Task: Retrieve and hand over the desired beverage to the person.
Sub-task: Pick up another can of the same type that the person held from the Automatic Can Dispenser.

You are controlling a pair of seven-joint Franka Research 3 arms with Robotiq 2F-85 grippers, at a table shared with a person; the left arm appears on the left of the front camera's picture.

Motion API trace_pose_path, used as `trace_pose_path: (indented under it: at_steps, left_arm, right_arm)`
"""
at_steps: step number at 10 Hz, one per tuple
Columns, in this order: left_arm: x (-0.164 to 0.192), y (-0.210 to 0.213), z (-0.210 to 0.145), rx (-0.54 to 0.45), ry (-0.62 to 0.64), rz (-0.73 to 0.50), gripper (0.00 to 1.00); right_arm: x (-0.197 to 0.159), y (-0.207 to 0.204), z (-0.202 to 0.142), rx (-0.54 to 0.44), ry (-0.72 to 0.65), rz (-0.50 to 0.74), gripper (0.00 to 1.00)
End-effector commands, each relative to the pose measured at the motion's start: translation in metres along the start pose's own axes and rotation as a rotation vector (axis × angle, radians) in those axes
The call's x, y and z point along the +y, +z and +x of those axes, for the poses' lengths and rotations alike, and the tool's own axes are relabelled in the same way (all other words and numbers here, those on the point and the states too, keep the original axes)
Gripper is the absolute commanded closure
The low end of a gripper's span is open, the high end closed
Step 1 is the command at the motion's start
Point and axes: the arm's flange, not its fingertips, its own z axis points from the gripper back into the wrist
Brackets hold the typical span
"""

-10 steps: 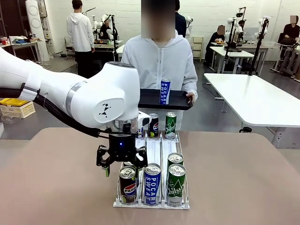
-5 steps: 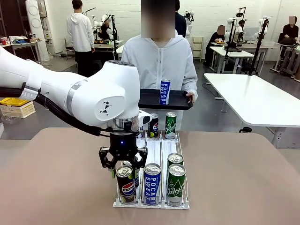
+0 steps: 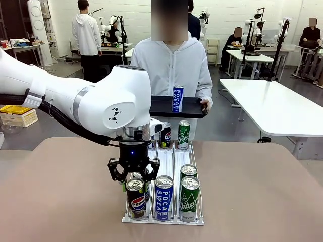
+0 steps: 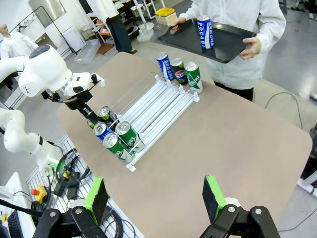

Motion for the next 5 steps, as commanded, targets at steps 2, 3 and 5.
trace_pose_path:
  at_steps: [2, 3, 5]
  left_arm:
    - [0.000, 0.013, -0.009, 0.043, -0.039, 0.009, 0.99]
    - [-0.004, 0.044, -0.021, 0.044, -0.077, 0.003, 1.00]
    - [-0.010, 0.117, -0.045, -0.016, -0.167, -0.003, 1.00]
  right_arm:
    - [-0.002, -0.002, 0.001, -0.018, 0.010, 0.026, 0.00]
    - [-0.002, -0.002, 0.001, -0.018, 0.010, 0.026, 0.00]
    - [-0.002, -0.002, 0.001, -0.018, 0.010, 0.026, 0.00]
